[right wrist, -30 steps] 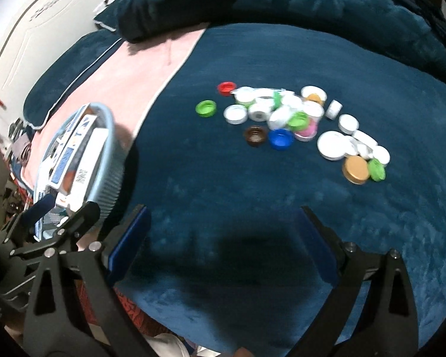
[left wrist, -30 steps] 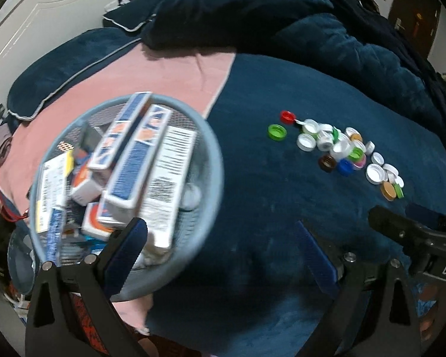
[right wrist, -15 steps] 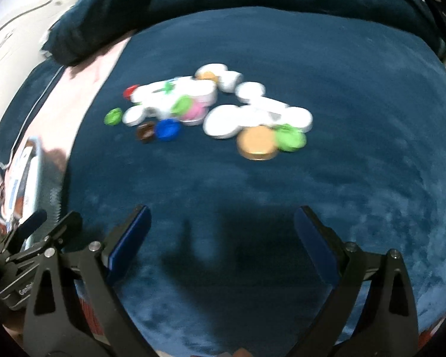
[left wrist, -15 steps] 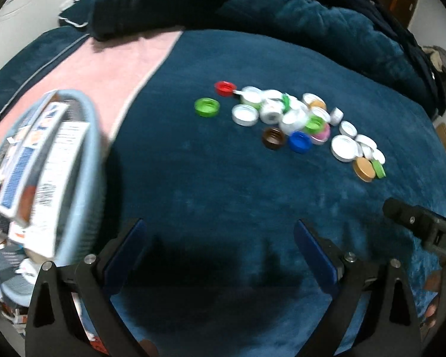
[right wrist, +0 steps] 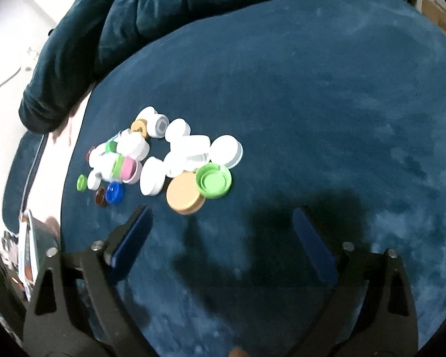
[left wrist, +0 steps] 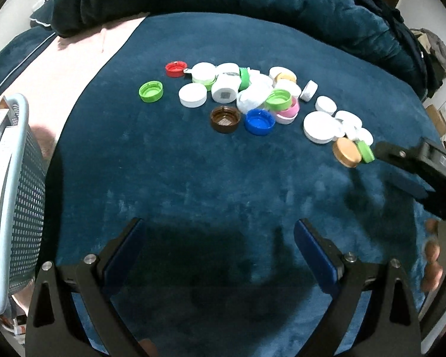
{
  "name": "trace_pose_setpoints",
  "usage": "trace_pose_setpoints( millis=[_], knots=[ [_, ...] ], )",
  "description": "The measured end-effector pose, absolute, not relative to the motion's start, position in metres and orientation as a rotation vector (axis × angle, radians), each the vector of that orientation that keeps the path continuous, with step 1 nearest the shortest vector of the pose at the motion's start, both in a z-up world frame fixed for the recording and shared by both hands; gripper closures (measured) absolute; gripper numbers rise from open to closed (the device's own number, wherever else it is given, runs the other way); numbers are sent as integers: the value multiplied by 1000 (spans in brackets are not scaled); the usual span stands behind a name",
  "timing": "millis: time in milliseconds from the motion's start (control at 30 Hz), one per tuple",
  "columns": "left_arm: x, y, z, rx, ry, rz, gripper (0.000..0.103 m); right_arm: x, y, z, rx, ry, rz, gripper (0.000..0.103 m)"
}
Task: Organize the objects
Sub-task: 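Grasp the green cap with the right gripper while the left gripper grasps a white cap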
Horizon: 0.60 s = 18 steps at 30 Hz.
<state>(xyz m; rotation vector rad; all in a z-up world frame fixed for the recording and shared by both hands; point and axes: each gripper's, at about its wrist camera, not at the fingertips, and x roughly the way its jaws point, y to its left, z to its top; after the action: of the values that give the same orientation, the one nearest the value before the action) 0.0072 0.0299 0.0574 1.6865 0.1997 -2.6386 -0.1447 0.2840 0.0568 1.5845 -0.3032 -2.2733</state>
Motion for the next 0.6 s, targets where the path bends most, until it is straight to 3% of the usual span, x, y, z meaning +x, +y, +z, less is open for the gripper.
trace_pose_setpoints(
  millis=[67, 133, 200, 233, 267, 600],
  knots=[
    [7, 26, 55, 1688, 201, -2628, 3, -151, 279, 48, 1614, -302, -2263, 28],
    [7, 22, 52, 1687, 214, -2620, 3, -155, 276, 43, 1617, -301, -2256, 29],
    [5, 19, 51, 1686, 232, -2613, 3, -158, 271, 41, 1606, -290, -2248, 46],
    [5, 18, 51, 1685, 239, -2613, 3, -159, 269, 40, 1606, -284, -2243, 69],
    [4, 18, 51, 1682, 244, -2615, 3, -159, 270, 40, 1605, -290, -2234, 72],
    [-28, 59, 55, 1686, 327, -2735, 4, -141, 308, 48, 1678, -447, -2266, 72]
  ],
)
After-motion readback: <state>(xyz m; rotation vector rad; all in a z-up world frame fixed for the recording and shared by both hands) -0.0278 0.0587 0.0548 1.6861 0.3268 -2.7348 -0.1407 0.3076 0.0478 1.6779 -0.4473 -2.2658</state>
